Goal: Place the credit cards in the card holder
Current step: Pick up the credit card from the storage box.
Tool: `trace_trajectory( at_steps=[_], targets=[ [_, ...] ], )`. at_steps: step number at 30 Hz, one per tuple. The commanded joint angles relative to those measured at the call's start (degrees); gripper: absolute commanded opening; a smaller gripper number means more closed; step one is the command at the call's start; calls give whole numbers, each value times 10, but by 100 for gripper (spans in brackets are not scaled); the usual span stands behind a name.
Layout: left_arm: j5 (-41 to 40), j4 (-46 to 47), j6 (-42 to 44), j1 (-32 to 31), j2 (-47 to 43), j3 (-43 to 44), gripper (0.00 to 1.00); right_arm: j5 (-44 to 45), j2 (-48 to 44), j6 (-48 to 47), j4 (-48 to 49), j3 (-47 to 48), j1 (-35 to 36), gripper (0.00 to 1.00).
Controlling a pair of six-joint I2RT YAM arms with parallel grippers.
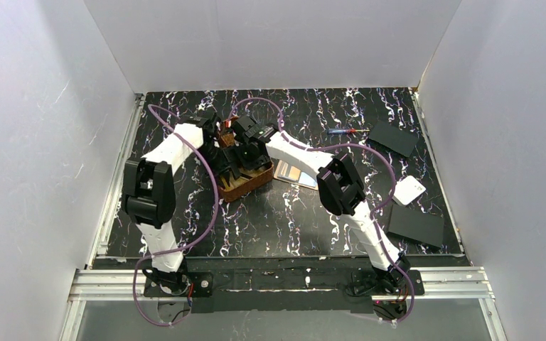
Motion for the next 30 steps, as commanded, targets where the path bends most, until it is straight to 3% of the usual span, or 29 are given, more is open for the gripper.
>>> trace_trajectory(
  at_steps=[1,7,11,15,18,21,27,30],
  targets=[
    [-9,-42,24,-3,-75,22,20,88,33,-48,-74,-10,1,98],
    [-24,-51,25,-2,-124,-10,23,155,50,-74,-82,-1,18,98],
    [-38,-60,27,-2,-162,-47,23,184,32,-93,-34,-76,30,98],
    [-41,-62,27,-2,-195,-80,23,142,4,-98,38,-160,33,93],
    [-45,-67,26,-2,-212,-86,23,77,3,-90,61,-175,32,80],
    [-45,-72,21,-2,-227,-89,23,54,9,-76,61,-167,33,59],
    [-46,-78,15,-2,-246,-104,23,51,-8,-66,57,-140,33,35],
    [-48,-76,14,-2,-251,-112,24,26,-29,-51,59,-136,32,30]
  ],
)
